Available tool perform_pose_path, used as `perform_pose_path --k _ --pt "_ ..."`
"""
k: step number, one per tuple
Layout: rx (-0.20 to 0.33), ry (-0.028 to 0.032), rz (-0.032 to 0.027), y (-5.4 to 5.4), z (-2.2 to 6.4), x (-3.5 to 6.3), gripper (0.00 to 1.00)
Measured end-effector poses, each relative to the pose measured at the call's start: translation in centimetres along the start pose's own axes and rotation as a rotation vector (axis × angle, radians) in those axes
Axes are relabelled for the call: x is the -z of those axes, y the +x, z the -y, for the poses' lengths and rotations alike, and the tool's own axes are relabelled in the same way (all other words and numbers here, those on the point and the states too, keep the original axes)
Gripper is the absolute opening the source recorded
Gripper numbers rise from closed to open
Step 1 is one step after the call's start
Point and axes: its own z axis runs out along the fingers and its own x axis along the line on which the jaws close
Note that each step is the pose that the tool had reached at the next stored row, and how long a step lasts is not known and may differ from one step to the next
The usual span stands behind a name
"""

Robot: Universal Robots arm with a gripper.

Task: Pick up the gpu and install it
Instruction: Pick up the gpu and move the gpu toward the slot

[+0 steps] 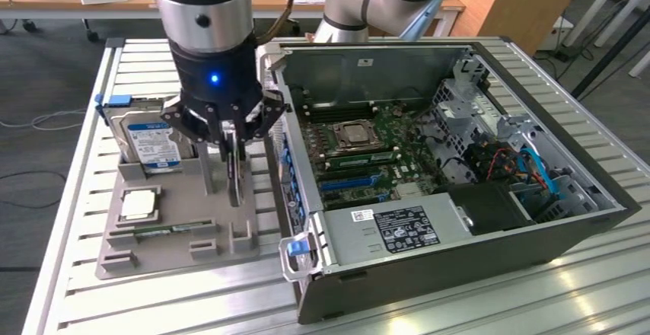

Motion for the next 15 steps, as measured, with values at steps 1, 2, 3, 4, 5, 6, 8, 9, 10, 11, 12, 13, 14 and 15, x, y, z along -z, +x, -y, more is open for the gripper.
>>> perform_pose_path --k 1,2,3,4,5,6,8,9,10,11,12,13,14,15 --pt "0.0 0.0001 0.0 0.0 -0.02 0.45 0.27" --pt "0.0 0.0003 0.0 0.0 -0.04 0.86 0.27" --pt "0.0 0.0004 0.0001 -0.1 -0.05 1.28 0.27" --pt "0.0 0.0006 0.0001 -0.1 -0.07 1.69 0.27" --pt "0.0 0.0008 0.0001 -0.1 -0.08 2.09 0.27" --pt "0.0 0.0009 0.0001 -0.1 -0.1 2.44 0.27" --pt "0.0 0.0012 0.0001 -0.2 -0.13 3.17 0.27" --pt "0.0 0.0013 0.0001 -0.2 -0.14 3.51 0.27" --pt "0.0 0.0014 0.0001 -0.2 -0.15 3.84 0.27" --pt "0.0 0.0014 0.0001 -0.2 -0.17 4.2 0.27" --pt "0.0 0.0014 0.0001 -0.2 -0.18 4.59 0.27" --pt "0.0 0.0015 0.0001 -0.3 -0.2 4.99 0.27" --pt "0.0 0.0015 0.0001 -0.3 -0.22 5.44 0.27" --pt "0.0 0.0015 0.0001 -0.3 -0.23 5.86 0.27"
